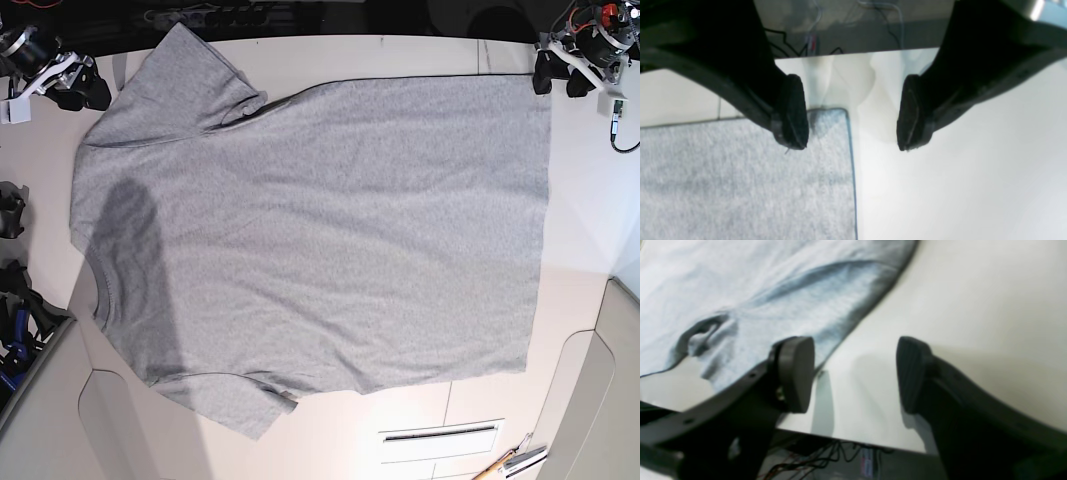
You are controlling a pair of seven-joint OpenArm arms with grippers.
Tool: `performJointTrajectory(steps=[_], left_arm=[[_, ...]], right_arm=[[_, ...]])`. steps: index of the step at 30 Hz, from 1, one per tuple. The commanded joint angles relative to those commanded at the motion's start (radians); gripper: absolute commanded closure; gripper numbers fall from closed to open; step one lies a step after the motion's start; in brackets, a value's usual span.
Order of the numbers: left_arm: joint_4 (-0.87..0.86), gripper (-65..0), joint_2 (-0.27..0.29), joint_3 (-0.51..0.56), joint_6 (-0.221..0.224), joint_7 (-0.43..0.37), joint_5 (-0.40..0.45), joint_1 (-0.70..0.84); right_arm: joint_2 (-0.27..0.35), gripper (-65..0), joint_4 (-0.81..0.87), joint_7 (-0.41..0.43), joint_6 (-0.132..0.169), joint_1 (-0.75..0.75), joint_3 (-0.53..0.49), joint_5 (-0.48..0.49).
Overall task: Fold the T-shirt properly
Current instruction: 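Move both grippers to the shirt's side edge and pinch it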
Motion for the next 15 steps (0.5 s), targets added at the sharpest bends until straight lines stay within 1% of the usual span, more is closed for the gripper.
performJointTrajectory(steps=[2,3,5,7,10,12,15], left_arm=[[-0.002,-45.2,0.003,0.002,-0.001,0.019,-0.008,0.001],[-0.002,-45.2,0.003,0.003,-0.011,0.036,-0.027,0.001],[-0.002,-45.1,0.003,0.004,-0.036,0.061,-0.086,0.001],[-0.002,-45.1,0.003,0.004,-0.037,0.068,-0.113,0.001],[-0.002,-45.1,0.006,0.005,-0.038,0.068,-0.114,0.001],[-0.002,-45.1,0.006,0.012,-0.038,0.067,-0.113,0.001],[-0.002,-45.1,0.005,0.039,-0.038,0.067,-0.113,0.000]], right_arm=[[-0.007,-39.0,0.000,0.001,0.001,0.002,-0.039,0.000],[-0.011,-39.0,0.000,0.001,0.002,0.002,-0.060,0.000],[-0.028,-39.0,0.000,0.001,0.035,0.002,-0.084,0.000],[-0.051,-39.0,0.000,0.000,0.042,0.002,-0.097,0.000],[-0.078,-39.0,0.000,0.000,0.044,0.002,-0.098,0.000],[-0.084,-39.0,0.001,0.000,0.054,0.002,-0.100,0.000],[-0.086,-38.8,0.002,0.001,0.053,0.002,-0.101,0.001]])
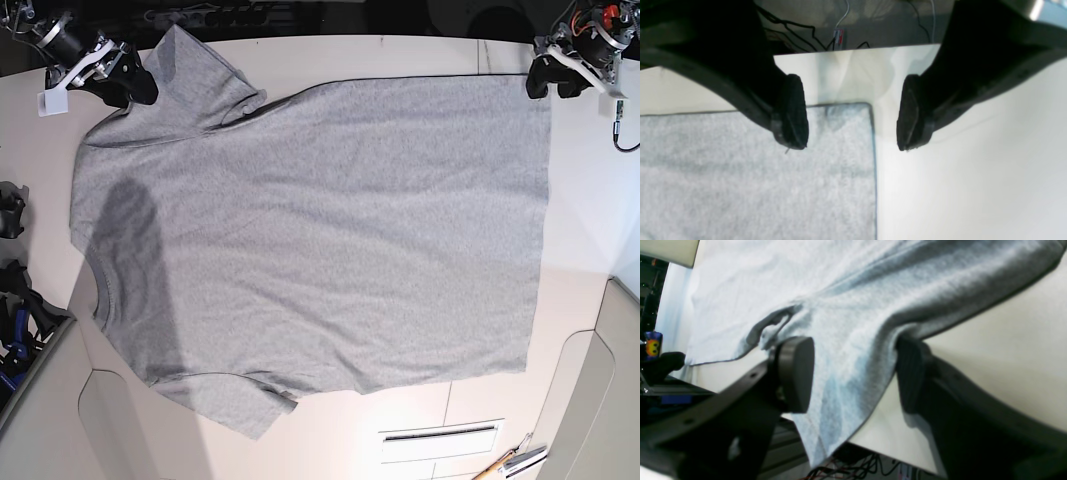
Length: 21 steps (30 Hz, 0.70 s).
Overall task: Fold the T-shirt properly
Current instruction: 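Move both grippers to the shirt's side edge and pinch it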
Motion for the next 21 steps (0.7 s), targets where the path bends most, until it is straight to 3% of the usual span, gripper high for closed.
performJointTrajectory(steps=[3,5,8,10,13,16,19,21], left_arm=[[0.000,-45.1,0.000,0.019,0.000,-0.001,0.001,0.000],[0.000,-44.4,0.000,0.019,0.000,-0.004,0.001,0.000],[0.000,-31.5,0.000,0.020,0.000,-0.004,0.001,0.000],[0.000,-23.1,0.000,0.020,0.000,-0.004,0.001,0.000],[0.000,-16.9,0.000,0.020,0.000,-0.004,0.001,0.000],[0.000,-2.0,0.000,0.020,0.000,-0.017,0.001,0.000],[0.000,0.0,0.000,0.020,-0.001,-0.073,0.001,0.000],[0.001,0.0,0.000,0.019,-0.040,-0.110,0.002,0.000]], right_arm=[[0.000,-36.7,0.000,0.000,0.000,0.000,0.000,0.000],[0.000,-27.6,0.000,0.000,0.000,0.000,0.000,0.000],[0.000,-8.8,0.001,0.000,0.000,0.000,0.000,0.000],[-0.003,0.0,0.006,0.000,0.000,0.000,0.000,0.000],[-0.013,0.0,0.024,0.000,0.000,0.000,0.000,0.000],[-0.034,0.0,0.047,0.000,0.000,0.000,0.000,-0.001],[-0.049,0.0,0.060,0.000,0.000,0.000,0.000,-0.001],[-0.052,0.0,0.068,-0.002,0.000,0.000,0.003,-0.002]])
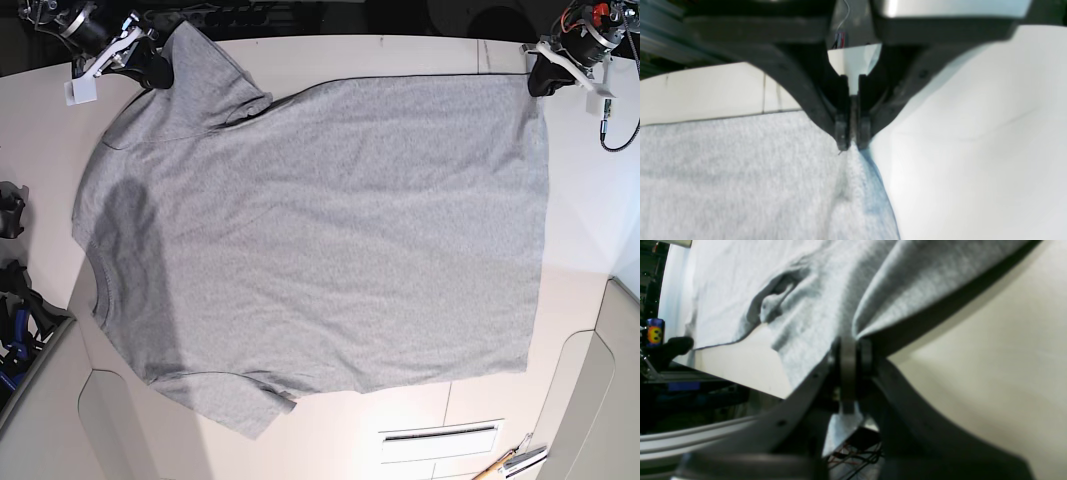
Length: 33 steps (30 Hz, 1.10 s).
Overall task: Fold the T-shirt properly
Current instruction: 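Move both grippers to the shirt's side edge and pinch it, then lift the pinched edge with both grippers and drag it toward the robot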
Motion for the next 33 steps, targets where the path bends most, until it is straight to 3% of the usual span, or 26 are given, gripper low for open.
performJointTrajectory(steps=[2,7,9,14,20,24,28,33], left_arm=[[0.012,0.0,0.000,0.000,-0.058,-0.002,-0.001,0.001],[0.066,0.0,0.000,-0.057,-0.061,0.009,-0.002,0.001],[0.089,0.0,0.000,-0.082,-0.061,0.008,-0.005,0.000],[0.111,0.0,0.000,-0.090,-0.061,-0.003,-0.004,-0.042],[0.105,0.0,0.000,-0.084,-0.051,-0.003,0.058,-0.155],[0.039,0.0,0.000,-0.040,0.007,-0.012,0.106,-0.256],[-0.049,0.0,0.000,-0.014,0.007,-0.048,0.169,-0.361],[-0.112,0.0,-0.005,-0.014,0.007,-0.048,0.182,-0.445]], right_arm=[[-0.001,0.0,0.016,-0.029,0.000,0.000,0.011,0.001],[0.000,0.0,0.124,-0.150,0.000,-0.005,0.110,0.040],[0.000,0.0,0.164,-0.163,0.000,-0.005,0.165,0.084],[0.000,0.0,0.245,-0.162,0.000,0.035,0.241,0.089],[0.000,0.0,0.198,-0.151,0.000,0.171,0.233,0.015],[0.000,0.0,0.101,-0.151,0.000,0.326,0.232,-0.008],[0.000,0.0,-0.015,-0.151,0.004,0.490,0.198,-0.057],[0.000,0.0,-0.095,-0.152,0.006,0.649,0.100,-0.129]])
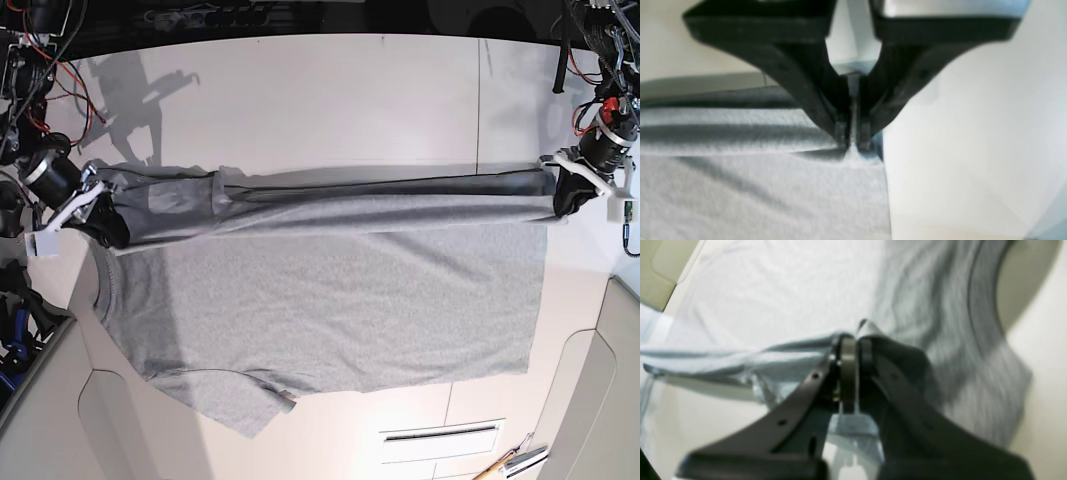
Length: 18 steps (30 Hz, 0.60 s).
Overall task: Fold the T-shirt properly
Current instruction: 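Lift the pinched edge with both grippers and drag it toward the robot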
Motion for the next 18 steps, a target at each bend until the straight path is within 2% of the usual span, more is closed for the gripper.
performJointTrajectory(steps=[3,7,10,11,14,15,17,18], left_arm=[[-0.058,0.0,0.000,0.000,0.000,-0.033,0.014,-0.033],[-0.129,0.0,0.000,0.002,0.000,-0.045,0.027,-0.082],[-0.164,0.0,0.000,0.023,0.000,-0.054,0.028,-0.101],[-0.168,-2.7,0.000,0.034,0.000,-0.068,0.032,-0.103],[-0.169,-25.4,0.000,0.059,0.000,-0.105,0.061,-0.103],[-0.169,-29.5,0.000,0.058,0.001,-0.119,0.068,-0.103],[-0.166,-30.2,0.000,0.038,0.024,-0.101,0.068,-0.103],[-0.162,-30.2,0.000,0.017,0.027,-0.064,0.059,-0.103]], right_arm=[[0.000,0.0,-0.054,0.000,-0.002,0.082,-0.064,-0.058],[-0.002,0.0,-0.163,0.003,-0.011,0.157,-0.137,-0.073],[-0.022,0.0,-0.218,0.040,-0.010,0.175,-0.149,-0.074],[-0.031,0.0,-0.220,0.039,-0.010,0.174,-0.148,-0.076],[-0.053,-25.3,-0.219,0.034,-0.010,0.174,-0.148,-0.111],[-0.052,-29.6,-0.219,0.032,-0.011,0.174,-0.146,-0.116],[-0.052,-30.4,-0.211,0.020,-0.011,0.174,-0.109,-0.122],[-0.052,-30.4,-0.203,0.001,-0.011,0.174,-0.076,-0.122]])
